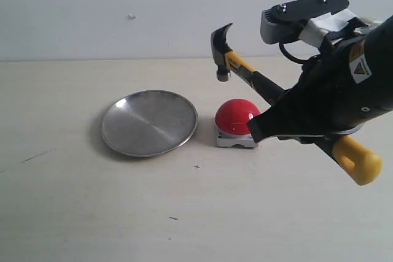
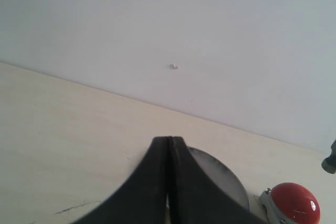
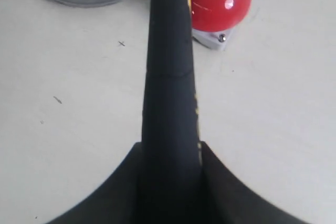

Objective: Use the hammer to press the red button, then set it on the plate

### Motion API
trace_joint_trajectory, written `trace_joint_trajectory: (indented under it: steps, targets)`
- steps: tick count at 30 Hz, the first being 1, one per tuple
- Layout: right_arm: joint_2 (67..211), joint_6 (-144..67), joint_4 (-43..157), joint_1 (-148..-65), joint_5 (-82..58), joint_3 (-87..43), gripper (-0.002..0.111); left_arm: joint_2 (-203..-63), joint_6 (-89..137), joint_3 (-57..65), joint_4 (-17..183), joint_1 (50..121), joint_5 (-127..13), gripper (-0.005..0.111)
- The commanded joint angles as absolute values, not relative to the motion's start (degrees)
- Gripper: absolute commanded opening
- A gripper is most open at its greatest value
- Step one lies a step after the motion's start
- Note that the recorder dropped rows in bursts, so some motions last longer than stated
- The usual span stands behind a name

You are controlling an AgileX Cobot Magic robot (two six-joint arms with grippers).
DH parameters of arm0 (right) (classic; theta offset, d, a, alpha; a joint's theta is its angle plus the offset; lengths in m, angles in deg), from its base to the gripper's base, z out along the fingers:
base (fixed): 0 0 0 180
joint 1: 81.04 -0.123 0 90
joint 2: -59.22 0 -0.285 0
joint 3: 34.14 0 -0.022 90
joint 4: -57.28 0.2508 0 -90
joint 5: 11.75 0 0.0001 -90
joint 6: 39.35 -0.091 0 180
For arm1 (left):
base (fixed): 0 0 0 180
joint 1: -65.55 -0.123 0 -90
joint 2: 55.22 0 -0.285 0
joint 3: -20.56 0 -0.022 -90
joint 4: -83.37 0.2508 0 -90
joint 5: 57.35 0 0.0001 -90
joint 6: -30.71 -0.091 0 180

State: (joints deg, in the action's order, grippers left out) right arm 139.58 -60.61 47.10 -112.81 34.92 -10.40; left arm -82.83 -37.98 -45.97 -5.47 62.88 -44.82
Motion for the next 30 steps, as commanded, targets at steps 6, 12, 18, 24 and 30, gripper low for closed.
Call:
trace_joint_trajectory:
  steps: [6, 12, 18, 24, 30]
  targets:
    - [139.8, -62.6, 46.8, -107.8, 33.7, -11.0, 0.000, -82.4, -38.2, -46.1, -5.4, 62.8, -45.0, 0.000]
    - [139.7, -63.5, 45.8, -104.2, 32.3, -11.0, 0.000, -82.4, -38.2, -46.1, -5.4, 62.8, -45.0, 0.000]
    - [140.9, -60.5, 52.8, -104.3, 20.1, -3.7, 0.000, -82.4, -38.2, -46.1, -5.4, 62.8, -45.0, 0.000]
    - [142.8, -60.4, 51.2, -104.3, 18.2, -5.5, 0.000, -82.4, -38.2, -46.1, -5.4, 62.8, -45.0, 0.000]
    - [142.0, -59.9, 48.8, -104.3, 24.8, -14.6, 0.000, -82.4, -38.2, -46.1, -5.4, 62.8, -45.1, 0.000]
